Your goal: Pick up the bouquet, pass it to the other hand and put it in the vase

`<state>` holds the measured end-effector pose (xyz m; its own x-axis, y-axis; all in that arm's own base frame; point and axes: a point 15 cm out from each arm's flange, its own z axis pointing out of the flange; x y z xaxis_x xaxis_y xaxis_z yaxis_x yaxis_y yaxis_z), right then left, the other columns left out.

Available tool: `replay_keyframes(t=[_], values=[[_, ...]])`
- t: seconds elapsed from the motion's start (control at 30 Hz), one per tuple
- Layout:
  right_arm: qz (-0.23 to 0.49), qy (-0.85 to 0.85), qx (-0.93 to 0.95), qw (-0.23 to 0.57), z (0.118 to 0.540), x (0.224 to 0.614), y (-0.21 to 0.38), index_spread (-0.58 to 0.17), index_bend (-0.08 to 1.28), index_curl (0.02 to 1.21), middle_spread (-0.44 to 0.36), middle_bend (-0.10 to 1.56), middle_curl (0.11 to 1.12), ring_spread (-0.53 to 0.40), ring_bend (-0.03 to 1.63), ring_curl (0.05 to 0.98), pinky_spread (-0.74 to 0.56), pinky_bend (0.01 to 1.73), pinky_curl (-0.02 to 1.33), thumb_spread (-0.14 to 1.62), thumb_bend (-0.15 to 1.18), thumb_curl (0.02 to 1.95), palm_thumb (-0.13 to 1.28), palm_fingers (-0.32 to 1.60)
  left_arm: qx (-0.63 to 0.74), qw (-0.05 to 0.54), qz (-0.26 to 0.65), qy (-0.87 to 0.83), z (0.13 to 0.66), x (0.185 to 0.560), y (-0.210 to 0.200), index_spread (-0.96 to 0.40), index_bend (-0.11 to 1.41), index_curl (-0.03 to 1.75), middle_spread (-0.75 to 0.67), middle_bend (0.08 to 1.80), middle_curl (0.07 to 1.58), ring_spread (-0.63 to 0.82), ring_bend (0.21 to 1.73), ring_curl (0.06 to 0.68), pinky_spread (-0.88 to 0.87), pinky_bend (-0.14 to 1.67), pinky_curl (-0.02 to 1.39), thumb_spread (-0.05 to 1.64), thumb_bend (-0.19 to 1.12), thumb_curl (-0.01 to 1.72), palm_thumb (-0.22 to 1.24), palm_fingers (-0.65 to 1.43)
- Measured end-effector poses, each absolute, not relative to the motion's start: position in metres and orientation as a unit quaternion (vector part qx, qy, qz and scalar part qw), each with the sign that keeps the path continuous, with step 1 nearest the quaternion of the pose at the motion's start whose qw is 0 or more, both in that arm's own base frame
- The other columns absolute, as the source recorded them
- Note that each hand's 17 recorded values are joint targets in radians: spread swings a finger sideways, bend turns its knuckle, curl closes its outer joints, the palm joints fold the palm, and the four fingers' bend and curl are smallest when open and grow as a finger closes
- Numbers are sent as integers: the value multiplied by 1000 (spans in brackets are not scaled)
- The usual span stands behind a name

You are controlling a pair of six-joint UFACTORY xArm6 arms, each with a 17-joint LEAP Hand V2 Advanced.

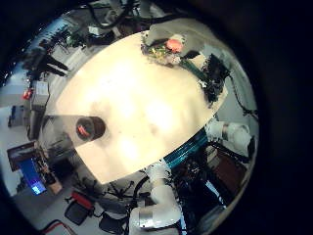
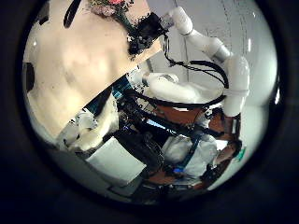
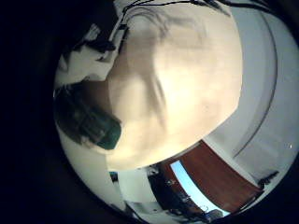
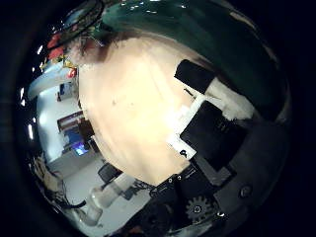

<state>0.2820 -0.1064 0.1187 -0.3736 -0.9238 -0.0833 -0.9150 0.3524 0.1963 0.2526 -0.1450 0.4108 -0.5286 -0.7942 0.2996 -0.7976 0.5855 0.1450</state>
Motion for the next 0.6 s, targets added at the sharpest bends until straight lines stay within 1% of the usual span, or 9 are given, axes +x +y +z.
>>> replay_keyframes(t=[0.07, 0.1, 0.13, 0.17, 0.23, 0.3, 0.37, 0.5, 0.6], values=[[-105, -822, 559, 21, 119, 282, -106, -488, 584, 659, -267, 982, 748, -252, 1319, 492, -305, 1502, 246, 958, -16, 534, 981, 1227, 455, 168, 6, -874, 412, 251, -145, 47, 163, 307, 247, 260, 379, 454, 681, 191, 525, 625, 97, 1075, -22, 394, 589, 102], [-105, -822, 559, 21, 119, 282, -106, -487, 655, 695, -260, 1026, 765, -246, 1331, 502, -291, 1508, 256, 954, -20, 537, 977, 1256, 455, 167, 7, -875, 413, 250, -145, 47, 163, 307, 248, 260, 378, 454, 681, 191, 525, 626, 97, 1075, -22, 394, 589, 102], [-105, -822, 559, 21, 119, 282, -106, -481, 749, 745, -247, 1079, 783, -237, 1343, 514, -269, 1512, 269, 950, -19, 542, 977, 1261, 455, 167, 7, -875, 412, 250, -145, 47, 163, 307, 250, 259, 378, 454, 680, 191, 525, 626, 97, 1075, -22, 394, 589, 102], [-105, -822, 559, 21, 119, 282, -106, -475, 779, 761, -244, 1095, 789, -236, 1351, 520, -261, 1511, 271, 949, -19, 544, 977, 1258, 454, 167, 7, -875, 412, 250, -145, 47, 162, 307, 251, 259, 378, 454, 680, 191, 525, 626, 97, 1075, -22, 394, 589, 102], [-105, -822, 559, 21, 119, 282, -106, -446, 897, 824, -222, 1167, 809, -221, 1382, 542, -232, 1523, 292, 972, -2, 559, 1000, 1244, 454, 166, 7, -875, 412, 250, -145, 47, 162, 307, 252, 259, 377, 455, 680, 192, 525, 626, 97, 1075, -22, 394, 589, 102], [-105, -822, 559, 21, 119, 282, -106, -433, 930, 842, -213, 1193, 814, -217, 1393, 551, -223, 1527, 300, 985, 4, 567, 1018, 1235, 454, 167, 8, -875, 413, 250, -145, 47, 162, 307, 253, 259, 377, 455, 680, 192, 525, 626, 96, 1075, -22, 393, 589, 102], [-105, -822, 559, 21, 119, 282, -106, -403, 988, 878, -195, 1236, 821, -208, 1420, 571, -202, 1543, 323, 1014, 17, 592, 1054, 1209, 455, 167, 8, -875, 413, 250, -145, 47, 162, 307, 253, 259, 377, 455, 679, 193, 525, 627, 96, 1075, -22, 393, 589, 103], [-105, -822, 559, 21, 119, 282, -106, -362, 1046, 911, -171, 1282, 819, -197, 1454, 596, -182, 1556, 356, 1042, 17, 627, 1086, 1172, 455, 169, 8, -875, 412, 249, -146, 47, 162, 308, 254, 259, 377, 455, 679, 193, 525, 627, 95, 1075, -22, 393, 589, 103], [-105, -822, 559, 21, 119, 282, -106, -344, 1059, 920, -161, 1300, 814, -191, 1464, 606, -176, 1552, 373, 1046, 10, 645, 1091, 1165, 456, 169, 8, -874, 412, 249, -146, 47, 162, 308, 254, 259, 377, 455, 678, 194, 525, 627, 95, 1075, -22, 393, 589, 103]])
